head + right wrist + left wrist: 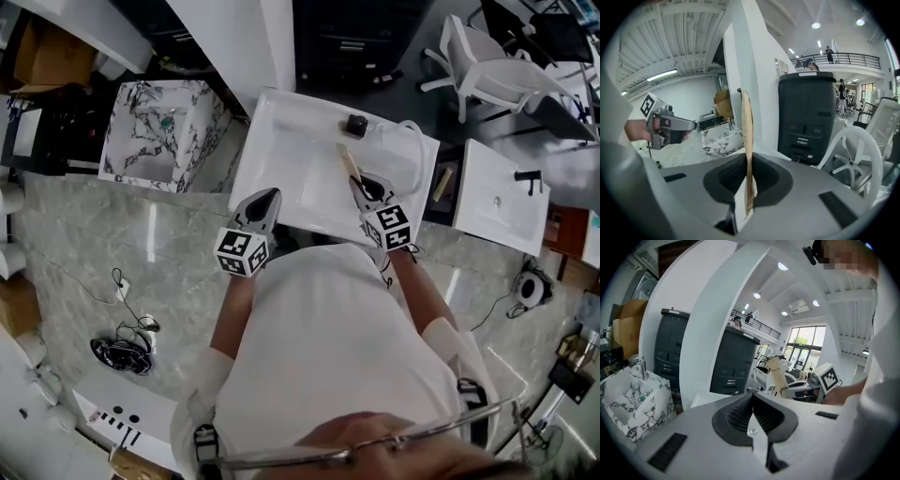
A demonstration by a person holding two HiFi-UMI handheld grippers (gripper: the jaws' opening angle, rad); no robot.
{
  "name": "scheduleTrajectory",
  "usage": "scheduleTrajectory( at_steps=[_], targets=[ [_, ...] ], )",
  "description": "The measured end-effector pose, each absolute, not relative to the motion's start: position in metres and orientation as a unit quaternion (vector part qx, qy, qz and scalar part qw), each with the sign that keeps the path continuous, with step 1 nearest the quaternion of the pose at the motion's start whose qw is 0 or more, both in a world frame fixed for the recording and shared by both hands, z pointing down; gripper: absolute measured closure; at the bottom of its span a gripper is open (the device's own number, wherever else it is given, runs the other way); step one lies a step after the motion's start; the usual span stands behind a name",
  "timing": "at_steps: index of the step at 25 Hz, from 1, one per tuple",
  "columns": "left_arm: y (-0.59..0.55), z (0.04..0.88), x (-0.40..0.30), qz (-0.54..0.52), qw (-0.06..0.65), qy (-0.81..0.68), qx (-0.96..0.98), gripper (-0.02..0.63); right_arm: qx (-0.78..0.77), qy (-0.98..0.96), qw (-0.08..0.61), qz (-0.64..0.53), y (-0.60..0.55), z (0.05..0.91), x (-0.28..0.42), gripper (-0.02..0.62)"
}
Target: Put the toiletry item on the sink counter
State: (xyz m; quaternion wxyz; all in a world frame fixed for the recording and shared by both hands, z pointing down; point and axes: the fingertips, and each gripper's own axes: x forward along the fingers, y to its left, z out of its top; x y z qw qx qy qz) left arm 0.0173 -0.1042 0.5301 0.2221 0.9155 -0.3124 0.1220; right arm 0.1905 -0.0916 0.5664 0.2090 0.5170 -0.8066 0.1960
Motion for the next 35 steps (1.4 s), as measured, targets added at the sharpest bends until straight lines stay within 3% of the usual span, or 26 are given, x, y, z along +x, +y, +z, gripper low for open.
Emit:
scheduleTrajectory(
  at_steps=[35],
  targets=[
    [-0.154,0.577,-0.021,0.128,0.276,-0.269,0.914,0.601,0.454,-0.778,0.428,0.076,-0.203,0.631,0.145,0.56]
  ],
)
